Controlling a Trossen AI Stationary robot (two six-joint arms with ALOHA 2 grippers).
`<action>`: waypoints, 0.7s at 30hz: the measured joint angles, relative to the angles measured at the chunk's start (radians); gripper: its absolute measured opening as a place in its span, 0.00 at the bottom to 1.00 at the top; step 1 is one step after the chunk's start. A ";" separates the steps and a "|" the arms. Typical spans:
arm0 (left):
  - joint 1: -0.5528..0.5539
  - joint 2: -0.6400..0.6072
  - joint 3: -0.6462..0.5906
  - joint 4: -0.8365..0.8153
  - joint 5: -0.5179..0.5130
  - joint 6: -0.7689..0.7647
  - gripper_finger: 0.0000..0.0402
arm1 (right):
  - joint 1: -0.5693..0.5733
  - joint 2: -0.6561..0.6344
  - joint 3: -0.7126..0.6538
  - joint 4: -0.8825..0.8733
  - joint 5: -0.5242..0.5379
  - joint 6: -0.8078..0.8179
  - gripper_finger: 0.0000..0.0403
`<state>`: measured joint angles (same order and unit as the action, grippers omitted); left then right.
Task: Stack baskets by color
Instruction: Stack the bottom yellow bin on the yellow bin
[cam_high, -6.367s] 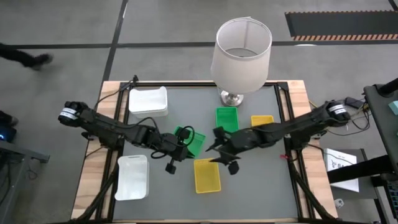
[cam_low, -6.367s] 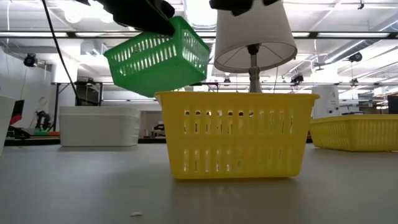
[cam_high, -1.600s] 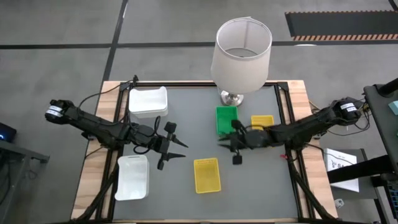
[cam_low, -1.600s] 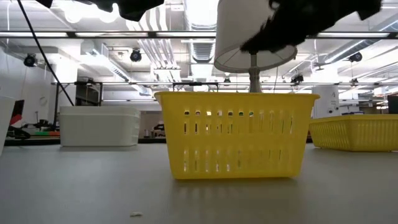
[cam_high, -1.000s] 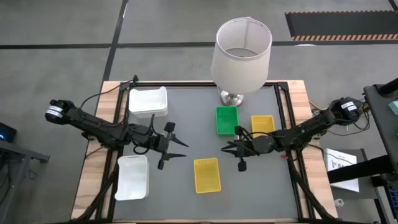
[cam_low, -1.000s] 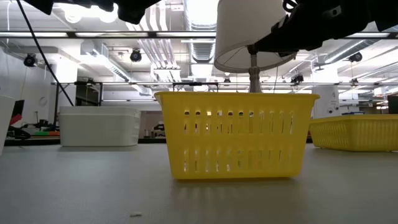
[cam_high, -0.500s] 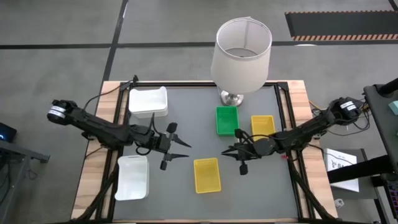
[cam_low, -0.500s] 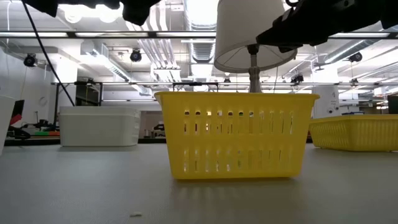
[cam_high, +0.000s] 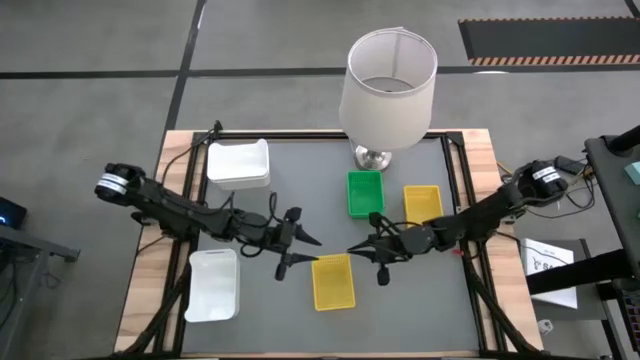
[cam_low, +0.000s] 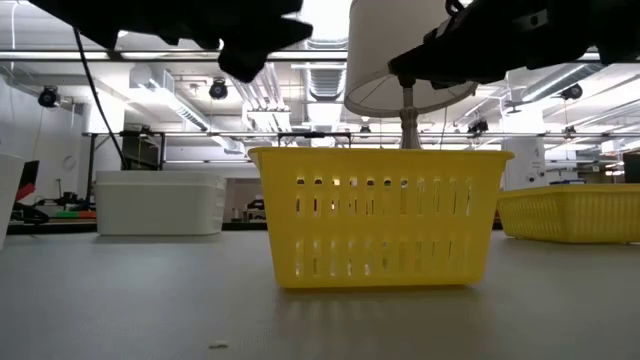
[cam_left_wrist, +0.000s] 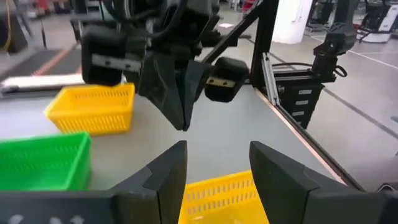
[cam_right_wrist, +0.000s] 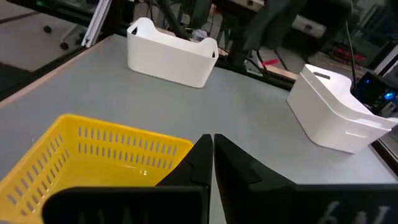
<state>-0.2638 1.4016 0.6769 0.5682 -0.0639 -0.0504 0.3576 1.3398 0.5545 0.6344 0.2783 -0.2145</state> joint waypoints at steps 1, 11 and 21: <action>0.000 0.010 0.000 0.000 0.000 -0.018 0.40 | 0.000 0.008 0.000 0.009 0.000 -0.006 0.02; -0.010 0.104 0.060 0.001 -0.001 -0.185 0.40 | 0.007 0.039 0.009 0.049 0.000 0.023 0.02; -0.067 0.169 0.137 -0.008 -0.004 -0.210 0.40 | 0.053 0.029 0.169 -0.283 0.003 0.094 0.02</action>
<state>-0.3304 1.5711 0.8138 0.5599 -0.0676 -0.2600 0.4105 1.3688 0.7233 0.3518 0.2817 -0.1202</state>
